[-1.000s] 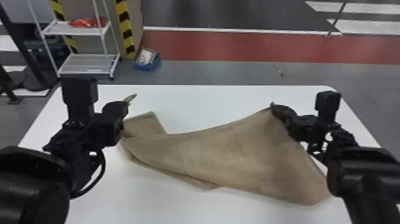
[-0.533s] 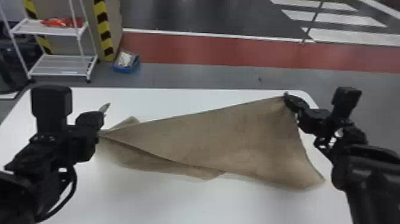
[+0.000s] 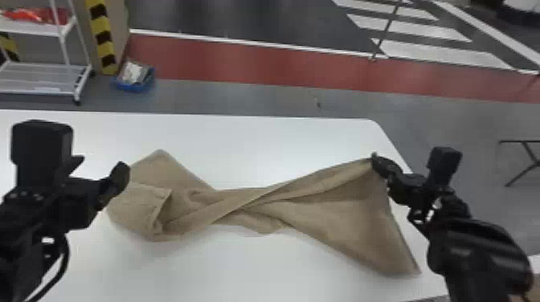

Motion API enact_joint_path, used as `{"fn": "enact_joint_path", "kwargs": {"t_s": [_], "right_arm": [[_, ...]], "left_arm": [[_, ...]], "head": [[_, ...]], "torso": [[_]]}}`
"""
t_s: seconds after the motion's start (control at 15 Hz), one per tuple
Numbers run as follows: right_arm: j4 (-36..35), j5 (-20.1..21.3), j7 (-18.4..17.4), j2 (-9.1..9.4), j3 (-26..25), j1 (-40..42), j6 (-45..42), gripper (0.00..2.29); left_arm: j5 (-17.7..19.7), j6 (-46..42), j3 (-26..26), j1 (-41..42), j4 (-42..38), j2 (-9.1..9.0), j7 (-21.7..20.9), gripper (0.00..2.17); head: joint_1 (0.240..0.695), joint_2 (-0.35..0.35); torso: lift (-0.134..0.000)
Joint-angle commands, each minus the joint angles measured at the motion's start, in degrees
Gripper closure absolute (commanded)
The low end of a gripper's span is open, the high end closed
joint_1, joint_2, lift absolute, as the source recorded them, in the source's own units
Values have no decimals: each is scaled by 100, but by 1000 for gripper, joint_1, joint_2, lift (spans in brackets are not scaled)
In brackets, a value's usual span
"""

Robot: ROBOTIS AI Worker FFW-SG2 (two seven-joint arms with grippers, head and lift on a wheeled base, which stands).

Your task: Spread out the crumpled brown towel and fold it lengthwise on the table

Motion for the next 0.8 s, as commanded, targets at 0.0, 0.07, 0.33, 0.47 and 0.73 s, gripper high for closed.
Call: {"fn": "enact_joint_path", "kwargs": {"t_s": [0.0, 0.07, 0.33, 0.47, 0.73], "right_arm": [[140, -43, 0, -76, -278, 20, 29, 1656], [158, -43, 0, -94, -322, 29, 29, 1656], [149, -34, 44, -111, -147, 99, 12, 1656], [149, -7, 44, -67, 29, 126, -6, 1656], [140, 10, 106, -58, 170, 143, -41, 1656]], "left_arm": [[-32, -150, -25, -102, 243, 2, -48, 70], [-40, -220, -43, -137, 366, 20, -197, 97], [-58, -1257, -517, -374, 1078, 11, -1032, 468], [-49, -1556, -790, -629, 1553, -42, -1454, 529], [-58, -1574, -1168, -1130, 2414, -51, -1762, 603]], "head": [[695, -269], [695, -279], [695, -330], [695, -350], [695, -350]], "torso": [[-124], [-124], [-124], [-124], [-124]]}}
